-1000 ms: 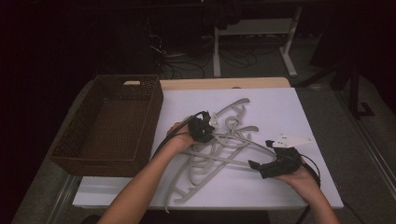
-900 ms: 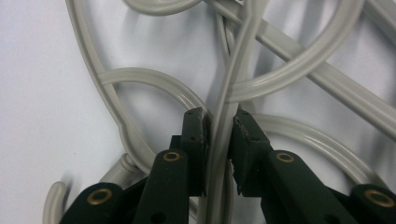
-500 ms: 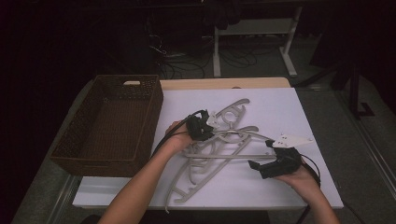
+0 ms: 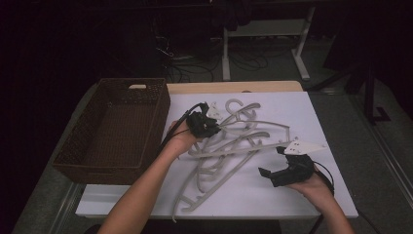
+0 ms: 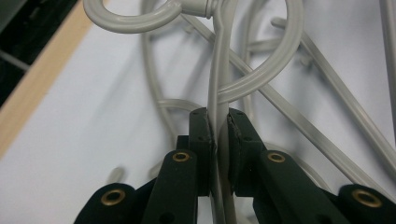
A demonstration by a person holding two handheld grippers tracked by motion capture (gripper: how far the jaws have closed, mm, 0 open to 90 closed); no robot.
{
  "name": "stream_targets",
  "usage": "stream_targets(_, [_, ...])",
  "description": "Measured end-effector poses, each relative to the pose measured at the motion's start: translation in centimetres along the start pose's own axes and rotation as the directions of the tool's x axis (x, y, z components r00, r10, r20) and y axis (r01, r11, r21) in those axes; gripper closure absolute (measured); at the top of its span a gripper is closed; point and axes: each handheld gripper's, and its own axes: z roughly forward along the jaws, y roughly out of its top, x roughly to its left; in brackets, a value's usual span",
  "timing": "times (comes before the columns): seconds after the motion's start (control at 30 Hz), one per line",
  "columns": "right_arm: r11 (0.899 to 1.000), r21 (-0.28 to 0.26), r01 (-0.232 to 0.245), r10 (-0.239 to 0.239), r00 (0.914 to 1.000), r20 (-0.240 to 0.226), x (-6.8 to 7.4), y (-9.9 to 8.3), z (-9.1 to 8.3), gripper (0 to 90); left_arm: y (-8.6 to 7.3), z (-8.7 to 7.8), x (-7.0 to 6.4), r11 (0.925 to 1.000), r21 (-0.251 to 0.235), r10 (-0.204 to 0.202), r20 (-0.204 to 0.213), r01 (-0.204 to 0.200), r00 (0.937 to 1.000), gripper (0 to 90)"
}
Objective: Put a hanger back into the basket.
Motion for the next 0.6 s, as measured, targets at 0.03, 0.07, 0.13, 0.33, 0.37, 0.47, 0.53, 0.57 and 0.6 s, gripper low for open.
stream_targets(0.03, [1.0, 0.0, -0.001, 0.001, 1.0, -0.001, 0.0, 0.0, 0.0, 0.0, 0.2, -0.4, 0.2, 1.0, -0.002, -0.009, -0.01, 0.009, 0.9999, 81.6])
stream_targets(0.07, [1.0, 0.0, -0.001, 0.001, 1.0, 0.0, 0.0, 0.0, 0.0, 0.0, 0.4, -0.9, 0.4, 0.9999, -0.001, -0.017, -0.018, 0.017, 0.9997, 81.6])
stream_targets(0.13, [1.0, 0.001, -0.003, 0.003, 1.0, 0.0, 0.0, 0.0, 0.0, 0.0, 0.8, -1.8, 0.9, 0.9995, -0.008, -0.031, -0.035, 0.031, 0.9989, 81.6])
stream_targets(0.33, [1.0, 0.006, -0.007, 0.007, 1.0, 0.001, -0.1, -0.1, 0.1, 0.0, 1.7, -5.1, 2.5, 0.9985, -0.025, -0.051, -0.073, 0.049, 0.9961, 81.6])
stream_targets(0.37, [1.0, 0.006, -0.007, 0.007, 1.0, 0.001, -0.1, -0.1, 0.1, 0.0, 1.7, -5.1, 2.5, 0.9985, -0.025, -0.051, -0.073, 0.049, 0.9961, 81.6])
stream_targets(0.47, [1.0, 0.011, -0.006, 0.006, 1.0, 0.003, -0.2, -0.3, 0.2, 0.0, 1.6, -7.5, 3.8, 0.9966, -0.046, -0.072, -0.091, 0.068, 0.9933, 81.5])
stream_targets(0.53, [1.0, 0.012, -0.011, 0.011, 0.9999, 0.008, -0.2, -0.5, 0.3, 0.0, 1.3, -8.8, 4.4, 0.9955, -0.054, -0.083, -0.095, 0.078, 0.992, 81.5])
stream_targets(0.57, [1.0, 0.013, -0.013, 0.013, 0.9999, 0.007, -0.2, -0.5, 0.4, 0.0, 1.1, -9.3, 4.7, 0.9947, -0.059, -0.09, -0.098, 0.084, 0.9911, 81.5])
stream_targets(0.6, [1.0, 0.011, -0.015, 0.015, 0.9998, 0.009, -0.2, -0.6, 0.4, 0.0, 0.9, -9.9, 4.9, 0.9938, -0.063, -0.097, -0.101, 0.091, 0.9901, 81.5])
